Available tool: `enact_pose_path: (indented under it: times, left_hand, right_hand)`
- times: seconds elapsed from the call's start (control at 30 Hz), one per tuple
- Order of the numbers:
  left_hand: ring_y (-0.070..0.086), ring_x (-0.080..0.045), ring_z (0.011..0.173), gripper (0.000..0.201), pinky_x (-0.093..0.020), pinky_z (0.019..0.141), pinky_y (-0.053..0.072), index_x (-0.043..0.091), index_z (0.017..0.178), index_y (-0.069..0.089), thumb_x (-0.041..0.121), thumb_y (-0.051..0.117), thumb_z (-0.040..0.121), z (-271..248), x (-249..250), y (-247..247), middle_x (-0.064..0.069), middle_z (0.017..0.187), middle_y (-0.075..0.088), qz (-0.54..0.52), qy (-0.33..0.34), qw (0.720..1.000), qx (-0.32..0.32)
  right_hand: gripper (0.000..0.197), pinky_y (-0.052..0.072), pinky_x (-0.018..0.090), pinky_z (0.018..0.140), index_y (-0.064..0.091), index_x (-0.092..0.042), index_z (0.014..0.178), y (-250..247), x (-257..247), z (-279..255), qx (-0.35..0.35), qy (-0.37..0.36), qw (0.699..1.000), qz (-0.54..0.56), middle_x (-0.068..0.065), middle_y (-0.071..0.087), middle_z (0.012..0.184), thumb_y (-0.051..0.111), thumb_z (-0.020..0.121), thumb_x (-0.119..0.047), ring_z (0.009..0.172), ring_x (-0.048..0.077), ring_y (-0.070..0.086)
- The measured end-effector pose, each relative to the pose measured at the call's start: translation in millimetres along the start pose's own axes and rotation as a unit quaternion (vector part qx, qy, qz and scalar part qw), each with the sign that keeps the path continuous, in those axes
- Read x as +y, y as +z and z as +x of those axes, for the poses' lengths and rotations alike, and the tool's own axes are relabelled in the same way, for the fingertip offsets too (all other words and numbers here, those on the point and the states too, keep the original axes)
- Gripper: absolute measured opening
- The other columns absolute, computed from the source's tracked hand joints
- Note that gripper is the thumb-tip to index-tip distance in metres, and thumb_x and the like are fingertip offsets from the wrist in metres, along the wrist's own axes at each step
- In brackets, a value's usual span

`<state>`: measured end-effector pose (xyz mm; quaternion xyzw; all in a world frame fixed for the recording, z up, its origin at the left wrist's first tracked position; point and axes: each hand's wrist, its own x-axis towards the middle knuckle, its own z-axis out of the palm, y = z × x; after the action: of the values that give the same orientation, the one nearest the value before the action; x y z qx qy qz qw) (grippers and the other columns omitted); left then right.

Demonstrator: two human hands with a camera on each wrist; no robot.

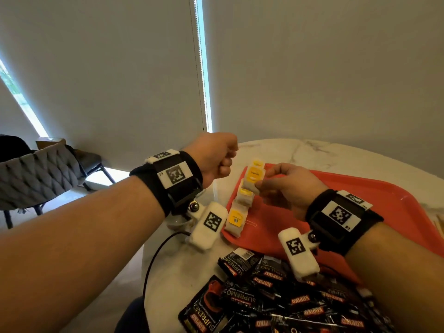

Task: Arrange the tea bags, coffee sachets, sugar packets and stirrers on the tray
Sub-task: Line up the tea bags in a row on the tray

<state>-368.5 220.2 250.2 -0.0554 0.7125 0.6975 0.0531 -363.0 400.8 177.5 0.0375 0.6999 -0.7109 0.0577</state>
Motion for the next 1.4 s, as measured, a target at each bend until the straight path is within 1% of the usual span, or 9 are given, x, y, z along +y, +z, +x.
enact_pose_path:
  times: [0.13,0.23,0.37,0.67,0.93,1.1,1.2,1.3,1.4]
  left_hand:
    - [0.043,-0.017,0.058,0.014,-0.028,0.049,0.041,0.006,0.09,0.051,-0.005,0.042,0.088,-3.7,5.7,-11.8,-0.014,0.086,0.053,-0.055,-0.003,0.998,-0.002]
    - [0.054,-0.021,0.065,0.016,-0.03,0.053,0.053,0.004,0.102,0.059,-0.001,0.046,0.095,-3.3,4.3,-18.1,-0.016,0.092,0.058,-0.057,0.002,0.998,-0.012]
    - [0.072,-0.026,0.073,0.009,-0.037,0.068,0.064,0.001,0.108,0.06,0.004,0.053,0.102,-1.4,0.3,-27.4,-0.018,0.097,0.063,-0.083,0.004,0.996,-0.026]
    - [0.079,-0.027,0.086,0.021,-0.031,0.07,0.065,0.002,0.123,0.061,0.004,0.059,0.102,0.7,-4.5,-41.3,-0.022,0.115,0.067,-0.118,0.001,0.993,-0.022]
    - [0.079,-0.029,0.091,0.032,-0.032,0.078,0.065,0.007,0.118,0.066,-0.013,0.056,0.095,-5.7,-6.2,-43.8,-0.022,0.115,0.069,-0.049,0.001,0.997,-0.067]
    - [0.076,-0.02,0.097,0.015,-0.037,0.088,0.063,0.014,0.095,0.074,0.004,0.08,0.086,-6.5,-0.5,-42.4,-0.008,0.107,0.077,0.18,0.165,0.966,-0.085]
    - [0.071,-0.002,0.1,0.013,-0.026,0.093,0.056,0.021,0.082,0.076,0.01,0.081,0.086,-12.9,9.1,-38.3,0.01,0.105,0.077,0.258,0.228,0.931,-0.123]
    - [0.064,0.008,0.107,0.016,-0.02,0.098,0.047,0.025,0.078,0.077,0.012,0.083,0.084,-17.1,17.0,-36.7,0.018,0.112,0.073,0.306,0.266,0.902,-0.149]
    - [0.067,0.004,0.105,0.018,-0.018,0.096,0.048,0.025,0.088,0.079,0.008,0.082,0.085,-18.5,19.9,-36.6,0.013,0.112,0.073,0.305,0.276,0.898,-0.159]
  right_hand:
    - [0.025,0.056,0.034,0.055,0.057,-0.007,0.075,7.2,17.2,-2.2,-0.015,0.078,0.995,-0.057,0.016,0.068,0.068,0.076,0.081,0.008,0.064,0.026,0.068]
    - [0.022,0.057,0.042,0.065,0.059,-0.003,0.074,12.7,23.6,-0.3,-0.013,0.099,0.993,-0.06,0.025,0.069,0.077,0.075,0.08,0.011,0.073,0.034,0.067]
    - [0.019,0.057,0.035,0.057,0.062,-0.002,0.074,20.6,21.8,2.5,-0.013,0.104,0.992,-0.07,0.023,0.071,0.077,0.074,0.082,0.01,0.067,0.03,0.068]
    - [0.021,0.06,0.033,0.064,0.07,0.004,0.101,27.3,16.6,5.8,-0.023,0.135,0.982,-0.133,0.019,0.075,0.085,0.079,0.082,0.002,0.068,0.024,0.07]
    - [0.014,0.049,0.029,0.057,0.074,-0.009,0.096,20.5,-3.9,3.3,0.016,0.1,0.987,-0.126,0.008,0.067,0.082,0.079,0.087,-0.02,0.062,0.018,0.058]
    - [0.027,0.057,0.035,0.069,0.069,-0.008,0.102,17.7,-27.8,-7.2,-0.057,0.071,0.995,0.038,0.012,0.072,0.087,0.065,0.097,-0.034,0.072,0.023,0.067]
    - [0.029,0.059,0.039,0.08,0.071,-0.006,0.109,17.6,-32.7,-17.6,-0.122,0.044,0.988,0.089,0.015,0.075,0.101,0.063,0.094,-0.03,0.083,0.025,0.072]
    - [0.024,0.061,0.036,0.075,0.073,-0.01,0.102,15.9,-32.2,-23.0,-0.152,-0.009,0.981,0.12,0.012,0.075,0.095,0.069,0.082,-0.021,0.078,0.021,0.072]
    - [0.015,0.062,0.033,0.068,0.073,-0.012,0.092,11.8,-31.1,-24.1,-0.152,-0.046,0.976,0.146,0.012,0.072,0.086,0.073,0.077,-0.014,0.071,0.019,0.071]
